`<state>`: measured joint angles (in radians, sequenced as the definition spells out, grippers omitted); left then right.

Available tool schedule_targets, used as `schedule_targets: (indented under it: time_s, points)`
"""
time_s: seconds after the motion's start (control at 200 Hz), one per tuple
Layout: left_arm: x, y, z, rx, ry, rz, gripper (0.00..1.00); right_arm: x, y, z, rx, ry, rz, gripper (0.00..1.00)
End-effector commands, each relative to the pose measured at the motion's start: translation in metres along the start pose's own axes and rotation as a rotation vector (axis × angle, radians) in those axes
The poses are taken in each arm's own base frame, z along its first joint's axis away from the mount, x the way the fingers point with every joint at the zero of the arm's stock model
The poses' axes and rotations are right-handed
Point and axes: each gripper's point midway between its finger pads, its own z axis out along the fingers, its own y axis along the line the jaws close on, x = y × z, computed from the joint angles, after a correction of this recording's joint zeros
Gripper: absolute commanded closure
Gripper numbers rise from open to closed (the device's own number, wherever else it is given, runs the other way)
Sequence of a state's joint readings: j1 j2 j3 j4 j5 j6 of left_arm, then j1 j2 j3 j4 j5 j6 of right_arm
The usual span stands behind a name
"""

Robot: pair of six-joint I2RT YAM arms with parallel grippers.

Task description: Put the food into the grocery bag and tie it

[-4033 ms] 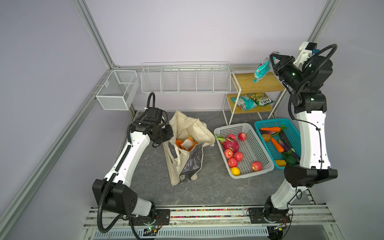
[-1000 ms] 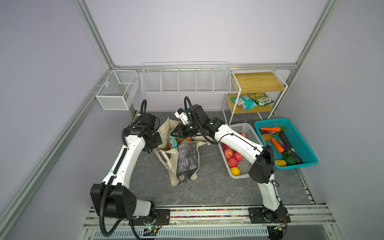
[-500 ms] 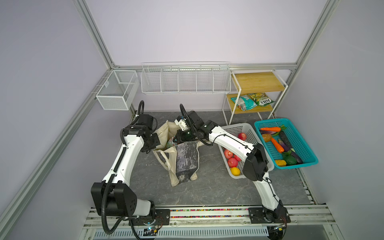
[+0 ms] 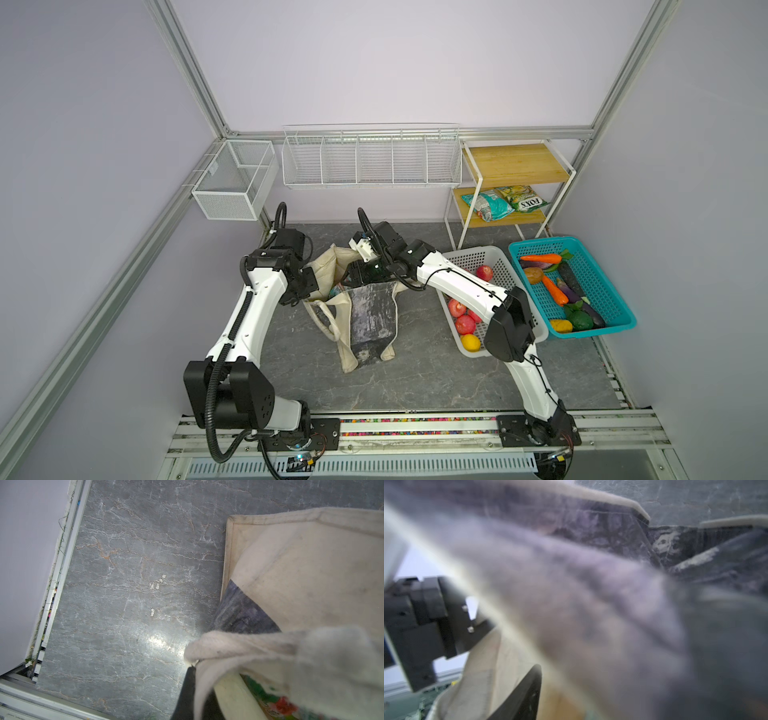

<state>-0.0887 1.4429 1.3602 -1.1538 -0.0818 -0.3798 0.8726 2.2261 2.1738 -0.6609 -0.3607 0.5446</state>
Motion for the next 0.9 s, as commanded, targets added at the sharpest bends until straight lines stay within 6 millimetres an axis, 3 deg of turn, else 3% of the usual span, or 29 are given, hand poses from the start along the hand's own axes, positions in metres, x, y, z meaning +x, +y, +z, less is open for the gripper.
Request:
schedule_targets:
  time_s: [0.0, 0.385, 0.59, 0.72, 0.895]
  points:
    - [0.004, 0.005, 0.002, -0.023, 0.036, 0.013, 1.00, -0.008, 0.018, -0.020, 0.000, -0.033, -0.053, 0.33]
    - [0.003, 0.002, -0.001, -0.011, 0.048, 0.017, 1.00, -0.045, 0.054, -0.086, 0.065, -0.202, -0.222, 0.28]
    - [0.002, 0.002, -0.004, -0.010, 0.044, 0.018, 1.00, -0.064, 0.060, -0.141, 0.184, -0.327, -0.341, 0.26]
    - [0.001, 0.002, -0.006, -0.009, 0.042, 0.018, 1.00, -0.067, 0.036, -0.171, 0.300, -0.347, -0.368, 0.24]
    - [0.002, 0.002, -0.009, -0.004, 0.039, 0.018, 1.00, -0.057, -0.028, -0.196, 0.388, -0.302, -0.200, 0.23]
